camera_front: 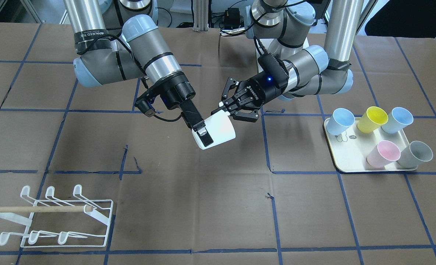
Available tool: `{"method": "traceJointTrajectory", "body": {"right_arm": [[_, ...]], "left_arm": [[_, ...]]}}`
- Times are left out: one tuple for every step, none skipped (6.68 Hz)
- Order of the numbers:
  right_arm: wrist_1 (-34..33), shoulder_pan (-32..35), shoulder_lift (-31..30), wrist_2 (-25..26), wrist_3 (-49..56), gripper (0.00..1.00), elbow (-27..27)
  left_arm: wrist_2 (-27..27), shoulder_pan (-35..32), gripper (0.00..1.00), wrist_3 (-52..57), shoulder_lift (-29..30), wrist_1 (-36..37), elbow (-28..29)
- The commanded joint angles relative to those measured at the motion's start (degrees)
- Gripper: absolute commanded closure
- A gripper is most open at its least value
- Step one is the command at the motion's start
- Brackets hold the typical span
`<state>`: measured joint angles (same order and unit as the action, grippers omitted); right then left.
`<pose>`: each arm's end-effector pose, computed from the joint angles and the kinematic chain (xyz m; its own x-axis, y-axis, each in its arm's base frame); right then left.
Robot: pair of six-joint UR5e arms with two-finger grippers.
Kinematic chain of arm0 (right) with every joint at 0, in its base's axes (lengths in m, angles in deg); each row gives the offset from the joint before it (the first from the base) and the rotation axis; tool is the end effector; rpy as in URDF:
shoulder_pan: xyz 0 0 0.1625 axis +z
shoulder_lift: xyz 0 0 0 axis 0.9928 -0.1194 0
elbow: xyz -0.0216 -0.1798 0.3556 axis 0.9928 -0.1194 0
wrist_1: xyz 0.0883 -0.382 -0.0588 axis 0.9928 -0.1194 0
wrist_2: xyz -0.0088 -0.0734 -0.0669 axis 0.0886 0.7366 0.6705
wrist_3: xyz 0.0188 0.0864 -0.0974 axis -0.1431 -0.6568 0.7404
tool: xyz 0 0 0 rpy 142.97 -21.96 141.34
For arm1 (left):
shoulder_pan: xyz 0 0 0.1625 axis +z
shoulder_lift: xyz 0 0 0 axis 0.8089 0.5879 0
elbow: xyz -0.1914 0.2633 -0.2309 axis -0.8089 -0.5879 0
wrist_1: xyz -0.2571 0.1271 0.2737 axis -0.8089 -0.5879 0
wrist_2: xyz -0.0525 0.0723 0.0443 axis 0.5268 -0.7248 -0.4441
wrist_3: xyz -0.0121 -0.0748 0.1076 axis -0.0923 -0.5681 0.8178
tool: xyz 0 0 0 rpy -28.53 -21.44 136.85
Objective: Transfer IKEA cup to right arm and place on rack
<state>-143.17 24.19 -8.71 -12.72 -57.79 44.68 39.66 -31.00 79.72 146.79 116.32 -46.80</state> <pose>0.3252 -0.4700 0.3145 -0.0426 0.4520 -0.8910 0.8480 0.4879 0.2070 -0.2147 -0.4288 0.2914 -0.5165 0.8331 0.1982 -0.0135 0.2235 -0.9746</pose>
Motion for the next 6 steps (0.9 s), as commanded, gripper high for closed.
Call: {"method": "traceJointTrajectory", "body": {"right_arm": [[0.0,0.2,0.1,-0.1,0.1,0.01,0.1],[0.0,0.2,0.0,-0.1,0.1,0.04,0.1],[0.1,0.2,-0.1,-0.2,0.1,0.12,0.1],[0.1,0.2,0.0,-0.2,0.1,0.16,0.1],[0.1,0.2,0.1,-0.3,0.0,0.27,0.1],[0.1,0.2,0.1,-0.4,0.1,0.34,0.1]], "left_arm": [[-0.1,0.0,0.9,0.0,0.0,0.0,0.0],[-0.1,0.0,0.9,0.0,0.0,0.0,0.0],[0.0,0.0,0.9,0.0,0.0,0.0,0.0],[-0.1,0.0,0.9,0.0,0.0,0.0,0.0],[0.0,0.0,0.87,0.0,0.0,0.0,0.1],[-0.1,0.0,0.75,0.0,0.0,0.2,0.2]]}}
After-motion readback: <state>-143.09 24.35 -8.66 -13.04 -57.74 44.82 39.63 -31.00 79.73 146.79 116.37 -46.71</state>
